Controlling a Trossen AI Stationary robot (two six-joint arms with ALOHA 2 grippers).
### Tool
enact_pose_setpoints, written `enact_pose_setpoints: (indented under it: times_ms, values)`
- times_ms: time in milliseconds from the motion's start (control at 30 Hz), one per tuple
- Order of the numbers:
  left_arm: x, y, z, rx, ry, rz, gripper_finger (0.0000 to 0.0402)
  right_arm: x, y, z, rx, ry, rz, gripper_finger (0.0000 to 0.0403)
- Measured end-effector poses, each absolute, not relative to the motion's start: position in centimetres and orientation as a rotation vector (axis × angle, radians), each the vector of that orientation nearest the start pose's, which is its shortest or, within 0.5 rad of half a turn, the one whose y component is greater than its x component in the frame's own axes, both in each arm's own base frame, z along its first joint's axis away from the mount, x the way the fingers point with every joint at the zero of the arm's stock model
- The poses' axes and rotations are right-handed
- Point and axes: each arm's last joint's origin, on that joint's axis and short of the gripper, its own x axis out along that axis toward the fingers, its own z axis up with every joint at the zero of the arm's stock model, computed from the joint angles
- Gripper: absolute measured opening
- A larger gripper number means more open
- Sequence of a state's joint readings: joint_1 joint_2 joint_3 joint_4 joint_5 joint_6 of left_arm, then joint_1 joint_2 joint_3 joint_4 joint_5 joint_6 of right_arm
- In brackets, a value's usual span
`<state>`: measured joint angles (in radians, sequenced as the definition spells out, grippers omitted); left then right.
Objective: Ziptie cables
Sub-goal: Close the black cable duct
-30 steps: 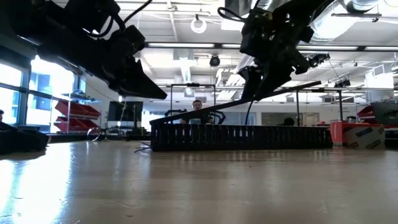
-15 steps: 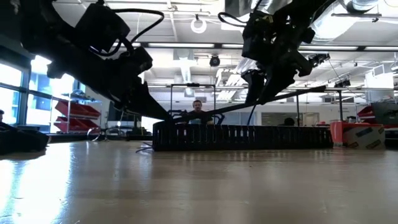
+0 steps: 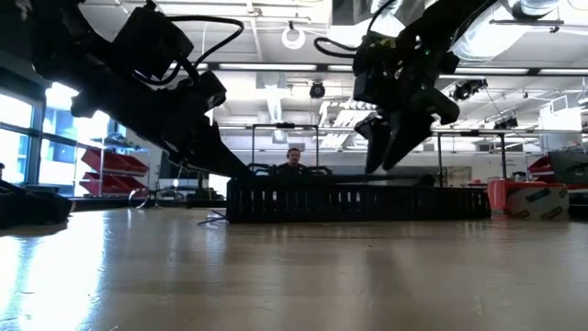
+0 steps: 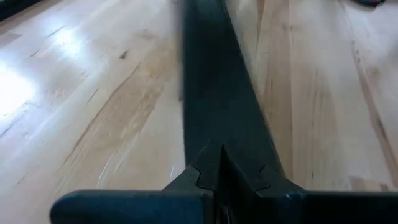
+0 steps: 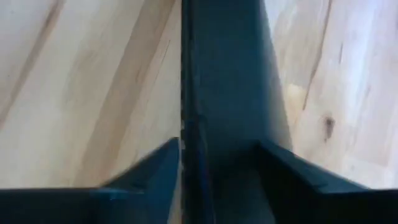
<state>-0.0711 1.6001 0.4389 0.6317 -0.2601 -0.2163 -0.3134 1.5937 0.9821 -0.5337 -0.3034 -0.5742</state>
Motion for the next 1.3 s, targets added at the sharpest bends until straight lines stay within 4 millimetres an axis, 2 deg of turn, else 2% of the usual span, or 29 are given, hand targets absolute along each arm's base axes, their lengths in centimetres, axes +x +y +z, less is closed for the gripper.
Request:
enact_pose_setpoints:
  times_ms: [67, 100, 167, 367, 567, 833, 1000, 1133, 1300]
  values:
    - [26.3, -1.1, 11.8, -0.126, 0.499, 0.236, 0.0000, 29.2, -8.5, 18.7, -0.176, 1.030, 0.295, 0.0085]
    - [26.3, -1.1, 11.8, -0.126, 0.499, 0.235, 0.0000, 29.2, -8.5, 18.6, -0.171, 1.039, 0.297, 0.0058]
    - [26.3, -1.1, 11.8, -0.127, 0.495, 0.234, 0.0000, 29.3, -8.6, 18.3, -0.166, 1.040, 0.292, 0.0034]
    - [26.9, -1.2, 12.4, -0.118, 0.477, 0.209, 0.0000, 29.4, -8.6, 18.2, -0.172, 1.044, 0.294, 0.0000]
    - [27.3, -1.3, 12.8, -0.107, 0.461, 0.186, 0.0000, 29.3, -8.6, 18.2, -0.175, 1.042, 0.294, 0.0005]
    - [27.3, -1.3, 12.7, -0.102, 0.475, 0.188, 0.0000, 29.4, -8.9, 19.7, -0.182, 0.962, 0.241, 0.0031]
    - [27.3, -1.2, 12.9, -0.074, 0.459, 0.211, 0.0000, 29.8, -10.6, 19.4, -0.210, 0.949, 0.101, 0.0071]
    - [27.3, -1.2, 12.9, -0.049, 0.461, 0.236, 0.0000, 29.8, -12.4, 18.7, -0.187, 0.926, 0.075, 0.0105]
    - [27.0, -1.3, 12.9, -0.056, 0.465, 0.233, 0.0000, 28.6, -14.1, 17.7, -0.134, 1.012, 0.040, 0.0150]
